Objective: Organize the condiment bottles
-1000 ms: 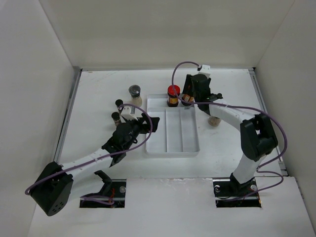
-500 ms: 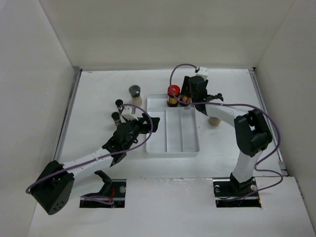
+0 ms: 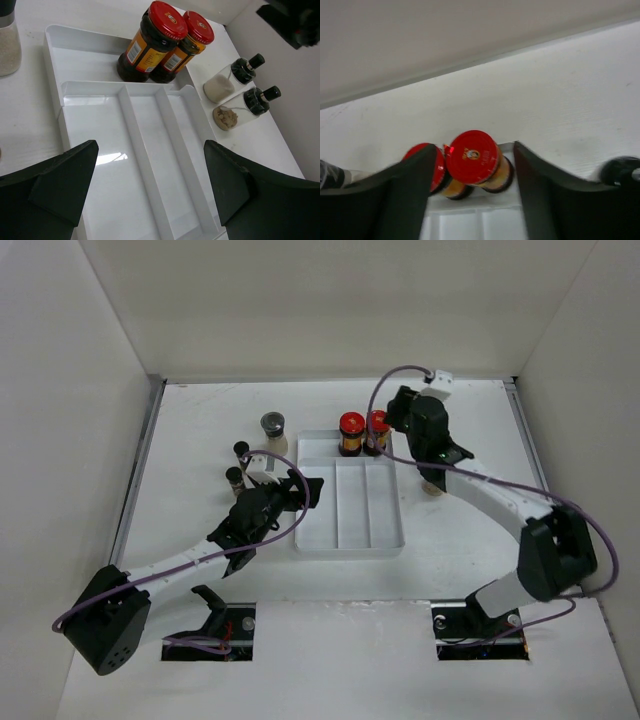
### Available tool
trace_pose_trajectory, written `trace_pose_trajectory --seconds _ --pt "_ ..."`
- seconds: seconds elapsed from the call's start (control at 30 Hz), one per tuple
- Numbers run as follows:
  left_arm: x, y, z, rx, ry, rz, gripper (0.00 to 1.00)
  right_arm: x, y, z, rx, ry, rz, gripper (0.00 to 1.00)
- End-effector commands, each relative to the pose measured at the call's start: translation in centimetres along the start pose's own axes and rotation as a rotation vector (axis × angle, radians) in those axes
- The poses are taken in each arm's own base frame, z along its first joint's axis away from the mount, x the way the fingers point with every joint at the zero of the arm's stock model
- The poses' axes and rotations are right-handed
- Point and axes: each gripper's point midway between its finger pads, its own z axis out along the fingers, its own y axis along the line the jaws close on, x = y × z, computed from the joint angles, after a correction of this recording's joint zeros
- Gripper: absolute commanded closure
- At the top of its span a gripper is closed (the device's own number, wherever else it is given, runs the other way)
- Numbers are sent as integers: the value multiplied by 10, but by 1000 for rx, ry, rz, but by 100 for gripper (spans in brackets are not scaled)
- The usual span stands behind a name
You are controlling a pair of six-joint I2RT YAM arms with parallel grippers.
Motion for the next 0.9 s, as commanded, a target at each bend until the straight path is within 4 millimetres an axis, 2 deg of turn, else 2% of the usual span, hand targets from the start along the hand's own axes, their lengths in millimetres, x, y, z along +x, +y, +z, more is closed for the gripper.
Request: trace_pose_trajectory --seconds 0.0,0.03,0.07,0.13,0.17,0.2,0.3,0.4,0.53,0.6,0.73,0.87 --pt "-15 -5 -1 30 -55 -28 12 -19 -26 -36 46 -83 69 44" --pt "-14 -4 0 28 -53 -32 12 -15 -40 -48 73 -89 79 60" --pt "-14 -6 0 35 -52 -37 12 -10 -54 -61 102 -96 85 70" --pt "-14 -11 -2 54 -49 -40 12 0 -81 -85 165 -103 84 73" --pt "-14 -13 -2 58 -50 -40 12 6 -94 -95 197 -93 76 70" --pt "-13 -13 -1 61 -48 -40 12 12 -104 -103 228 -78 64 63" --pt "-10 -16 0 70 -37 -43 12 29 -131 -115 312 -34 38 30" --pt "-13 -20 -2 83 -45 -45 12 46 -149 -107 368 14 17 18" --pt "-13 -18 -3 77 -48 -44 12 58 -144 -85 353 82 0 14" --pt "-17 -19 -4 81 -58 -42 12 59 -141 -75 359 91 -14 14" --pt "-18 -13 -5 67 -64 -43 12 63 -148 -60 390 102 -25 14" --pt "-15 -15 -3 73 -54 -45 12 75 -150 -51 396 120 -31 21"
